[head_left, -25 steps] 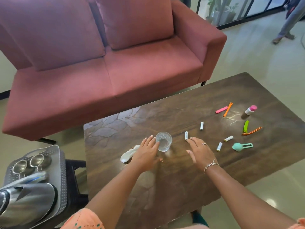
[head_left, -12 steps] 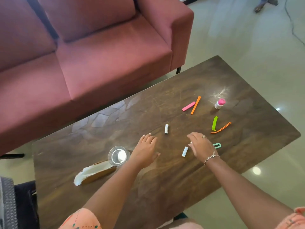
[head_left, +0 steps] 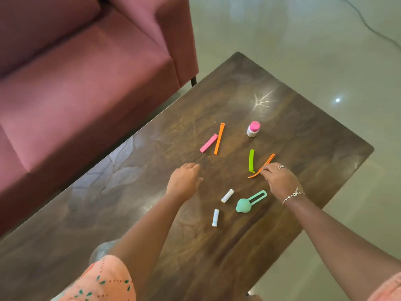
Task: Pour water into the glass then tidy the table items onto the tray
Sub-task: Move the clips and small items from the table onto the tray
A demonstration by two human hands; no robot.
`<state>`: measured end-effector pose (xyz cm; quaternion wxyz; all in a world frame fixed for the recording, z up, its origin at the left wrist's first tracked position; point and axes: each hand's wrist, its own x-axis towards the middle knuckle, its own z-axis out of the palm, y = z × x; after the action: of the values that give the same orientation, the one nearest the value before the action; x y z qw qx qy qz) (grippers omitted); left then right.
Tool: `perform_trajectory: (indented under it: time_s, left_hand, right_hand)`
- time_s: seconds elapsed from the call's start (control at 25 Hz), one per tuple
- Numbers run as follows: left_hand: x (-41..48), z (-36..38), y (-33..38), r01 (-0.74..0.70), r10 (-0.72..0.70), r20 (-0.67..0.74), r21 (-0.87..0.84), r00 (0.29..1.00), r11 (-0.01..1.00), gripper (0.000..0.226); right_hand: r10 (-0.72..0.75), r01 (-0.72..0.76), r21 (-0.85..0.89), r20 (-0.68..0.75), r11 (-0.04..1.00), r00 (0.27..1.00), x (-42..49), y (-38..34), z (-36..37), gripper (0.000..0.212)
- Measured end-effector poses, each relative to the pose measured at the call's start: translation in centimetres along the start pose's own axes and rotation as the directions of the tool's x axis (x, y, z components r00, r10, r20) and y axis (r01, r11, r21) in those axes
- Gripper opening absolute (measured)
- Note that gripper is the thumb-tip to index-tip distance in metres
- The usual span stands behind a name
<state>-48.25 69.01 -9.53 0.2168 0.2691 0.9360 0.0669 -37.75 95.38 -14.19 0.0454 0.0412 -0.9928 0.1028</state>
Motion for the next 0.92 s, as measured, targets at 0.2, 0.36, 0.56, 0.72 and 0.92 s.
perform_trajectory:
  time_s: [0.2, 0.36, 0.56, 0.72, 0.92]
  left_hand:
    - [4.4, 0.7, 2.4, 0.119, -0.142, -0.119, -0.182, 0.983, 0.976, 0.022]
    - [7.4, 1.7, 3.6, 0.206, -0.253, -0.177, -0.247, 0.951, 0.947, 0.018]
    - [10.4, 3.2, 4.7, 0.328, -0.355, -0.133, -0.192, 0.925, 0.925, 0.017]
    - [12.0, 4.4, 5.8, 0.4, -0.419, -0.075, -0.187, 0.905, 0.897, 0.021]
    - [11.2, 4.7, 6.2, 0.507, -0.574, 0.002, -0.47, 0.819, 0.722, 0.01]
  right_hand:
    - [-0.115, 0.113, -0.078, -0.024, 0.991, 0.993, 0.6, 3.0, 2.2, 0.034]
    - [-0.196, 0.194, -0.095, -0.018, 0.976, 0.98, 0.4, 4.1, 4.2, 0.039]
    - [-0.161, 0.159, -0.059, -0.035, 0.986, 0.986, 0.2, 4.8, 5.0, 0.033]
    - [-0.156, 0.152, -0.073, -0.053, 0.986, 0.986, 0.2, 5.3, 5.6, 0.031]
    - [-0.043, 0.041, -0.025, -0.087, 0.999, 0.995, -0.5, 4.7, 6.1, 0.017]
